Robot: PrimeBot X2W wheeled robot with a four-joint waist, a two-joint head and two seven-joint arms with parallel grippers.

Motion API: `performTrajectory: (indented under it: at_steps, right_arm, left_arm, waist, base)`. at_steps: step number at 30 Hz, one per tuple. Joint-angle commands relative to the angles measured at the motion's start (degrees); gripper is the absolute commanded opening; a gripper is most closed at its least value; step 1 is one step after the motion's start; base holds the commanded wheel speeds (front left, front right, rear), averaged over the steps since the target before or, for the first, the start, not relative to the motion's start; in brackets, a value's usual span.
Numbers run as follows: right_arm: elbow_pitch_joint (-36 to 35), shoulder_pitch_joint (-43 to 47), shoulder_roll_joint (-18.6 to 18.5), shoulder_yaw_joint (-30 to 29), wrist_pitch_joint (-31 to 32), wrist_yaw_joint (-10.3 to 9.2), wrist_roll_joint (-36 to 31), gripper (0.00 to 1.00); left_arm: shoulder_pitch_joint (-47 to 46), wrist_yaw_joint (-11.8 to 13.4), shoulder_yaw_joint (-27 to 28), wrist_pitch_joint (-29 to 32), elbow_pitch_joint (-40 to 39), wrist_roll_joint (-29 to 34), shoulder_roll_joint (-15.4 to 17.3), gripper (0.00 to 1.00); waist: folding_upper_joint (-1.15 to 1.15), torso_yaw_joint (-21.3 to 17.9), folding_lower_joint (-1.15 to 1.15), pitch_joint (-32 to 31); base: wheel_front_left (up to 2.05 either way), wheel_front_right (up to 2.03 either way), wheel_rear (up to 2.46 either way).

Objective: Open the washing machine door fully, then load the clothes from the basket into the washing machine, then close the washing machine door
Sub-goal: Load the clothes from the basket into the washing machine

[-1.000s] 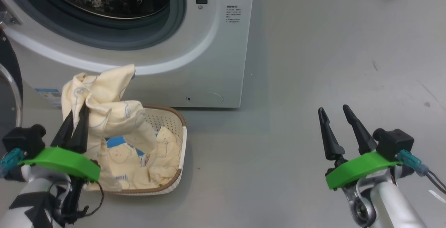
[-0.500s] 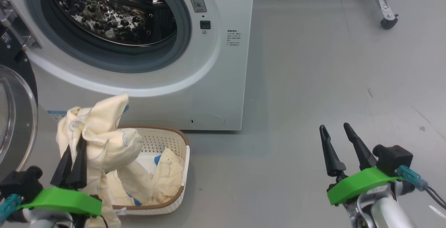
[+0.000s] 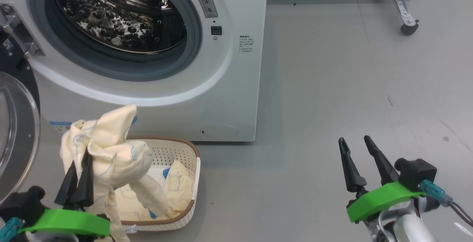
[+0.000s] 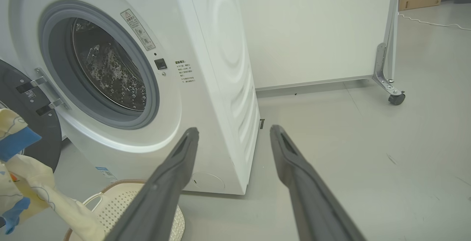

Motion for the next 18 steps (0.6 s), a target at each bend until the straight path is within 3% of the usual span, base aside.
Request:
performTrajectory:
  at_steps: [1,10,18]
  right_arm:
    - [-1.7,-1.9,-0.1,1.3,-0.4,0.02,0.3,1.0]
    - [-2.7,-2.9,-0.1,1.4,-0.4,0.02,-0.6,1.0]
    - [-4.4,-5.5,-0.1,2.2,-0.4,0.02,-2.2,1.0]
  left_arm:
    - [-2.2,-0.3,3.1,-0.8,-2.7,0.2,0.8,0.0]
    - [-4.8,-0.4,3.9,-0.8,-5.7,-1.3,2.2,0.0]
    - [-13.6,-0.4,4.1,-0.8,-5.9,-6.0,6.5,0.0]
  waist:
    - [0.0,-0.2,0.0,0.4]
    - [0.0,-1.7,0.0,5.0]
    - [0.0,-3.0,0.0,13.7]
  base:
    - [0.0,0.0,0.0]
    - [0.0,0.0,0.0]
    - [0.0,0.0,0.0]
